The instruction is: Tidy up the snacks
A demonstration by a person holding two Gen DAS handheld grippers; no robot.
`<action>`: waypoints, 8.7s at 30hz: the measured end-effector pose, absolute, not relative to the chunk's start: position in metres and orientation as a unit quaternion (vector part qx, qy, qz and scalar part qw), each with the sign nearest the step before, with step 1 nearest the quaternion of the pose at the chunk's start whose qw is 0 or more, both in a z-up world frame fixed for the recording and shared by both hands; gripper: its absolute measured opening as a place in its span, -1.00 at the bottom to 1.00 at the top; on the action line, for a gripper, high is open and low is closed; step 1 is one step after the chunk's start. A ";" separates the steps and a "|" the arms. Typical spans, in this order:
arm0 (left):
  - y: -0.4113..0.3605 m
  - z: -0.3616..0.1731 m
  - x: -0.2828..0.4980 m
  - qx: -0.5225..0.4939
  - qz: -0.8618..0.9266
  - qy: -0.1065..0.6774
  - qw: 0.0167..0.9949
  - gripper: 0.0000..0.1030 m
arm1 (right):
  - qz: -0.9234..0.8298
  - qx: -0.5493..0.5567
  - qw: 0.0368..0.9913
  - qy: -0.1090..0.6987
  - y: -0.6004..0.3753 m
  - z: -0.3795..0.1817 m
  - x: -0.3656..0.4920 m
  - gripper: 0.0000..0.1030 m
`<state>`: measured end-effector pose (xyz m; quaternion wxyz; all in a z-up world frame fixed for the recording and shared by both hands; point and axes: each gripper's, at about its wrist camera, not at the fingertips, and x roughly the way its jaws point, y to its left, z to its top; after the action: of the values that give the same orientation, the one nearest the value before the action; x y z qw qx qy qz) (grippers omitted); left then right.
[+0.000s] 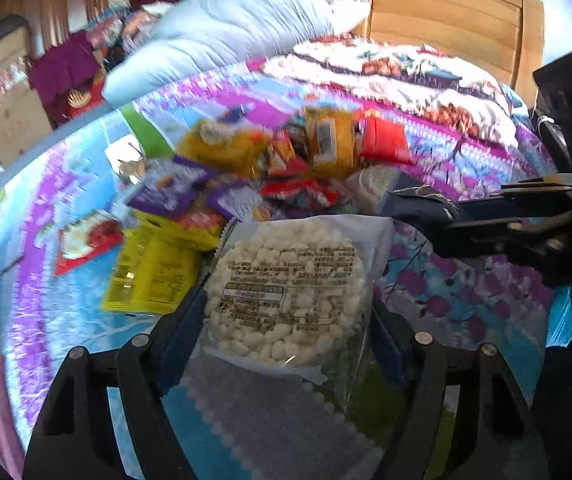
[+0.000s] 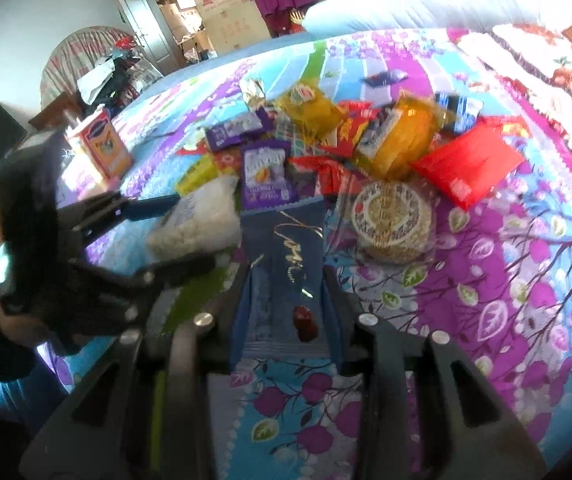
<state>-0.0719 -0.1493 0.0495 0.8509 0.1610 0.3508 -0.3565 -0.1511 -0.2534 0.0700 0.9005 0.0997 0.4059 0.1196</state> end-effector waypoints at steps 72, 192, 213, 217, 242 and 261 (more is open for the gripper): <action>0.412 0.192 -0.099 -0.041 0.124 0.334 0.933 0.51 | 0.425 -0.110 0.812 0.384 0.292 0.225 -0.069 -0.36; -0.067 0.077 -0.043 0.061 -0.273 0.399 0.873 1.00 | 0.073 0.172 0.877 0.442 -0.280 0.043 -0.155 0.01; -0.099 0.026 0.022 0.083 -0.300 0.416 0.854 0.43 | 0.080 0.173 0.876 0.442 -0.269 0.037 -0.158 -0.05; -0.073 0.050 -0.017 0.067 -0.307 0.381 0.869 0.43 | 0.082 0.172 0.879 0.437 -0.265 0.041 -0.162 -0.10; -0.021 0.084 -0.056 -0.025 -0.307 0.390 0.868 0.44 | 0.145 -0.159 0.880 0.423 -0.174 0.038 -0.164 0.34; -0.039 0.098 -0.045 -0.052 -0.335 0.385 0.858 0.44 | 0.054 0.086 0.900 0.423 -0.295 0.054 -0.119 -0.12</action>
<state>-0.0455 -0.0390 0.0977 0.8585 -0.0522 0.3849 -0.3350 -0.1195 -0.2954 0.0537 0.9004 0.0862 0.4231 0.0542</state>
